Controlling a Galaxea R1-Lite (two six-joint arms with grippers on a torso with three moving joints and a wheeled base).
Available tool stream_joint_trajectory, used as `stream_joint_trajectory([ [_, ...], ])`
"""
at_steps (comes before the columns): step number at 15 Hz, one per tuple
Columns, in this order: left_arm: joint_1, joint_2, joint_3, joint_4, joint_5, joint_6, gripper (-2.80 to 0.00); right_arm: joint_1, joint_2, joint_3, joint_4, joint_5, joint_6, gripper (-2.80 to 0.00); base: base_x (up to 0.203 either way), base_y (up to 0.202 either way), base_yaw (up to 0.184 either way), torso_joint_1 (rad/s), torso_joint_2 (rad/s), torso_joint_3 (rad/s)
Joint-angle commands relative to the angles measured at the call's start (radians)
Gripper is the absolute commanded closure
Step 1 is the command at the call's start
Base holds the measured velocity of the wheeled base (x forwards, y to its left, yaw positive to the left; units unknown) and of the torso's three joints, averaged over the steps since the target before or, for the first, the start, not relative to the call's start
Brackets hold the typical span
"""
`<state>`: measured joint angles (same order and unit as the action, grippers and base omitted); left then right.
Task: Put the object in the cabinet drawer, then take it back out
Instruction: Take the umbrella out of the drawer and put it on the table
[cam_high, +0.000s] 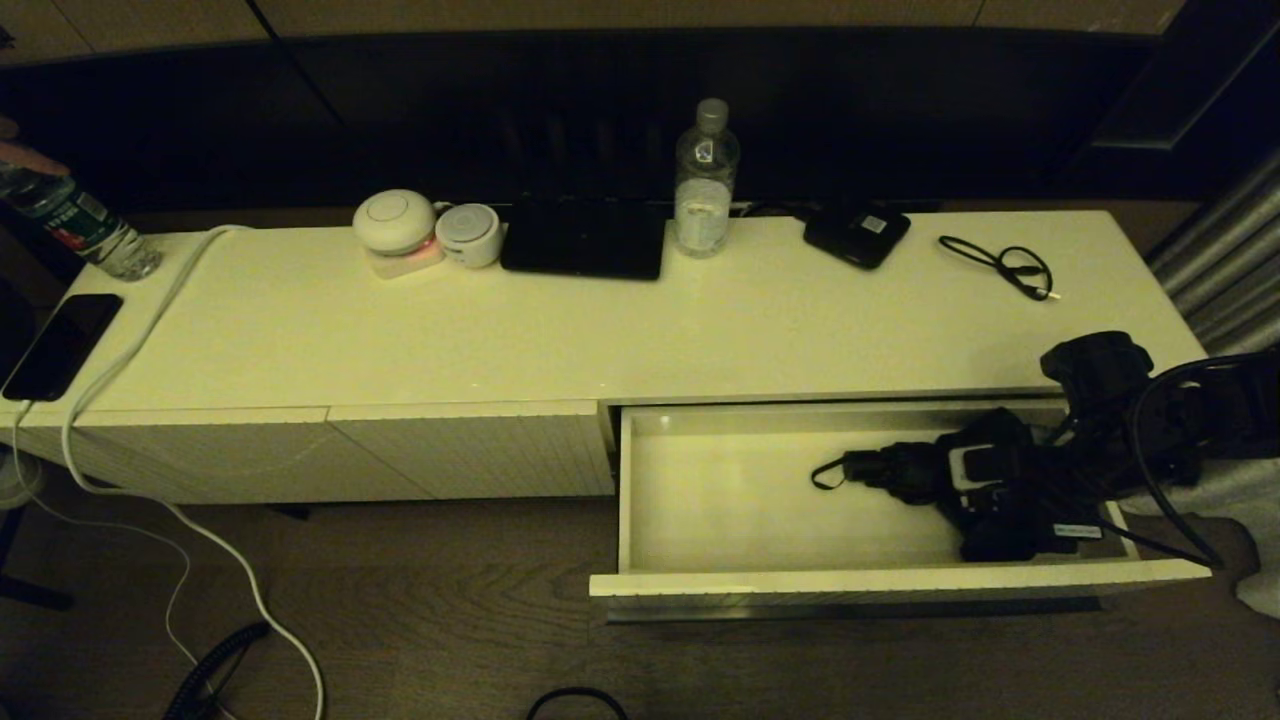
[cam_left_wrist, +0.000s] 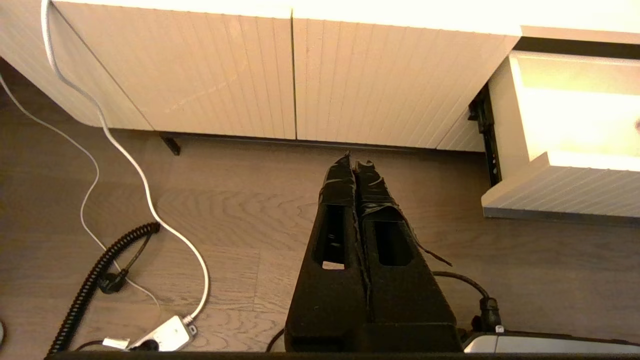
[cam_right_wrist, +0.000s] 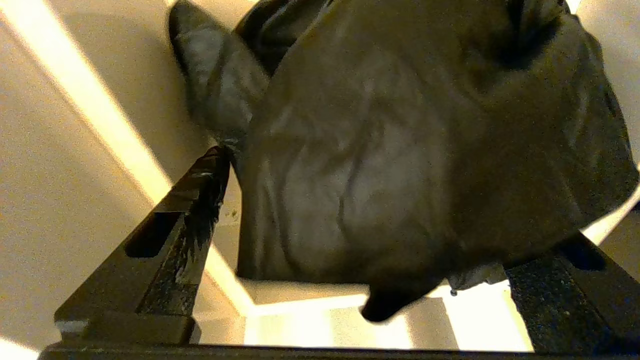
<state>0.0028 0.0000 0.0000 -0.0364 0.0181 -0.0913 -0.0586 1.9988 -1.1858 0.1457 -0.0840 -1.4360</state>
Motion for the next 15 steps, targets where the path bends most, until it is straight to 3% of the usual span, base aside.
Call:
stream_joint_trajectory([
  [1, 0.0, -0.002, 0.0, 0.0, 0.0, -0.001, 0.0, -0.009, 0.031, -0.032, 0.003, 0.0, -0.009, -2.8, 0.0, 0.0, 0.0, 0.0, 0.0, 0.0],
  [12, 0.0, -0.002, 0.0, 0.0, 0.0, -0.001, 0.0, -0.017, 0.052, -0.035, 0.0, 0.0, -0.003, -2.8, 0.0, 0.0, 0.0, 0.0, 0.0, 0.0],
  [13, 0.0, -0.002, 0.0, 0.0, 0.0, -0.001, 0.0, -0.017, 0.053, -0.034, 0.0, 0.001, 0.012, 0.0, 0.0, 0.0, 0.0, 0.0, 0.0, 0.0],
  [15, 0.0, -0.002, 0.0, 0.0, 0.0, -0.001, 0.0, -0.015, 0.054, -0.037, 0.0, 0.006, 0.017, 0.0, 0.0, 0.0, 0.0, 0.0, 0.0, 0.0],
])
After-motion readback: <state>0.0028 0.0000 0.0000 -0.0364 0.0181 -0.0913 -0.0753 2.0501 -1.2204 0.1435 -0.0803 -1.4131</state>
